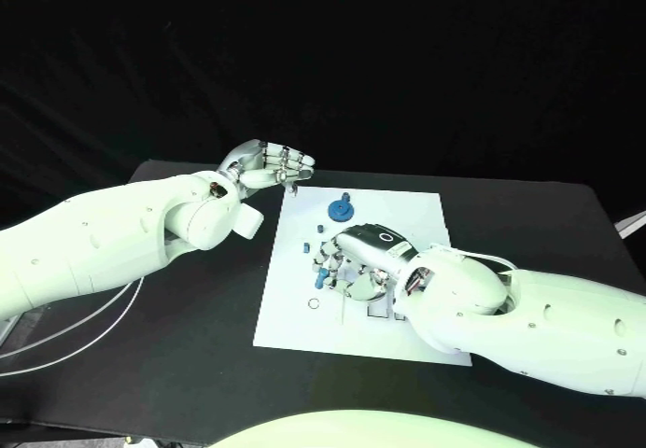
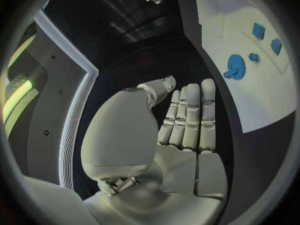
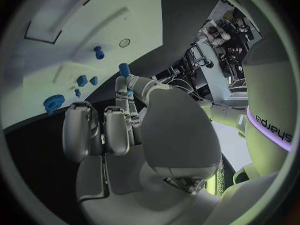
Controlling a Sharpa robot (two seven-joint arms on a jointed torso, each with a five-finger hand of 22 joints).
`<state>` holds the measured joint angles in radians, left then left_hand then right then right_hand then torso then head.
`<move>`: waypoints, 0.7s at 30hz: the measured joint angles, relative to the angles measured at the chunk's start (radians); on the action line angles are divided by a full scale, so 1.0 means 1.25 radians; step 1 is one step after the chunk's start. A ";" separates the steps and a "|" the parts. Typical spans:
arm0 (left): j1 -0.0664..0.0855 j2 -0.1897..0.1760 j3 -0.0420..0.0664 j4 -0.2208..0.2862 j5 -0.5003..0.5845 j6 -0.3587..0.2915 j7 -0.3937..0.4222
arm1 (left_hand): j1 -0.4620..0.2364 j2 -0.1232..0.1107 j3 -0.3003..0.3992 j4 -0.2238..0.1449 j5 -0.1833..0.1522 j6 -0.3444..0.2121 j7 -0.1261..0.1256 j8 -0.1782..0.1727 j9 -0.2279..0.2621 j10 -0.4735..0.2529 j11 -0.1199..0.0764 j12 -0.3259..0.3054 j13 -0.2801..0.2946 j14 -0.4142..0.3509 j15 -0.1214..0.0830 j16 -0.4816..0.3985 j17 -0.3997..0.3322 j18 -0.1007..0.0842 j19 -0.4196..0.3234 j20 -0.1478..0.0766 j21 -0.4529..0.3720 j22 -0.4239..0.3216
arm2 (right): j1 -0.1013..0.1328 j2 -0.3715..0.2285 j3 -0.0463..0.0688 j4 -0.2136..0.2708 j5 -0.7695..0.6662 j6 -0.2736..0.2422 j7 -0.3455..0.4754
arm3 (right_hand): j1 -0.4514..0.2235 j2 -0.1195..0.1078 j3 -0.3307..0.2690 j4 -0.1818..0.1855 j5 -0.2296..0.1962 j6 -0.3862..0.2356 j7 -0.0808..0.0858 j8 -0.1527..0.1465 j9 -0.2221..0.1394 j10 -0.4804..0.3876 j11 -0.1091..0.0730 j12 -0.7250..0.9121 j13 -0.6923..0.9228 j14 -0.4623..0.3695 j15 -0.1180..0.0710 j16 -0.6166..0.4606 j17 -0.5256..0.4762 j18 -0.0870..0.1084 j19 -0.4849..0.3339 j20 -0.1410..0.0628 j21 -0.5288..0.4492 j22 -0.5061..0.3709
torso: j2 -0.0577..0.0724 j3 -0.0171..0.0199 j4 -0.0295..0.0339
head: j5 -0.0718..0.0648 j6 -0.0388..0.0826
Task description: Assemble the parts on the task board
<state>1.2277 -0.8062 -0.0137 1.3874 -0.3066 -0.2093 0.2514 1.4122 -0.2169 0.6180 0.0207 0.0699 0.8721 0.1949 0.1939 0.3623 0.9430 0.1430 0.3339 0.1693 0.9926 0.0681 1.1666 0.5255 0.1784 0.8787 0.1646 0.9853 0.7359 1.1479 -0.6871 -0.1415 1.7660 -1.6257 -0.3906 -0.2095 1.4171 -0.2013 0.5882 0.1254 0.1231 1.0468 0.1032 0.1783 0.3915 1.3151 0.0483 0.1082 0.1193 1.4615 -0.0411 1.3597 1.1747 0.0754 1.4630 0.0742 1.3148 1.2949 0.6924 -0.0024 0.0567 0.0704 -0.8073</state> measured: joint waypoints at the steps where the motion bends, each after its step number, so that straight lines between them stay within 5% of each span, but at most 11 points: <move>1: 0.000 0.000 0.000 0.000 0.000 0.000 0.000 | 0.000 0.000 0.000 0.000 0.000 0.000 0.000 0.000 0.000 0.000 0.000 0.000 0.000 0.000 0.000 0.000 0.000 0.000 0.000 0.000 0.000 0.000 | -0.004 0.005 -0.001 -0.005 -0.004 0.002 0.000 | 0.000 0.000 0.000 0.000 0.000 0.000 0.000 0.000 0.000 0.000 0.000 0.000 0.000 0.000 0.000 0.000 0.000 0.000 0.000 0.000 0.000 0.000 | 0.000 -0.0001 -0.0002 | 0.002 -0.001; 21: 0.000 0.005 0.000 -0.002 0.000 0.002 -0.002 | 0.000 0.000 0.000 0.000 0.000 0.000 0.000 0.000 0.000 0.000 0.000 0.000 0.000 0.000 0.000 0.000 -0.001 0.000 0.000 0.000 0.000 0.000 | -0.036 0.050 -0.009 -0.052 -0.027 0.019 0.001 | 0.000 0.000 0.000 0.000 0.000 0.000 0.000 0.000 0.001 0.000 0.000 0.000 0.000 0.000 0.000 0.000 0.000 0.000 0.000 0.000 0.000 0.000 | 0.001 0.0012 -0.0007 | 0.018 -0.010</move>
<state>1.2279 -0.7999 -0.0137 1.3850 -0.3066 -0.2069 0.2490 1.4122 -0.2168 0.6180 0.0207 0.0699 0.8721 0.1949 0.1939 0.3623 0.9429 0.1430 0.3340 0.1693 0.9926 0.0681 1.1666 0.5243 0.1785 0.8787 0.1646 0.9854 0.7360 1.1031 -0.6249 -0.1527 1.7010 -1.6588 -0.3671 -0.2082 1.4171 -0.2013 0.5883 0.1254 0.1231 1.0468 0.1032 0.1783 0.3923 1.3152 0.0484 0.1081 0.1197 1.4615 -0.0411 1.3597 1.1746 0.0754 1.4631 0.0742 1.3148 1.2949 0.6942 -0.0009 0.0558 0.0928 -0.8201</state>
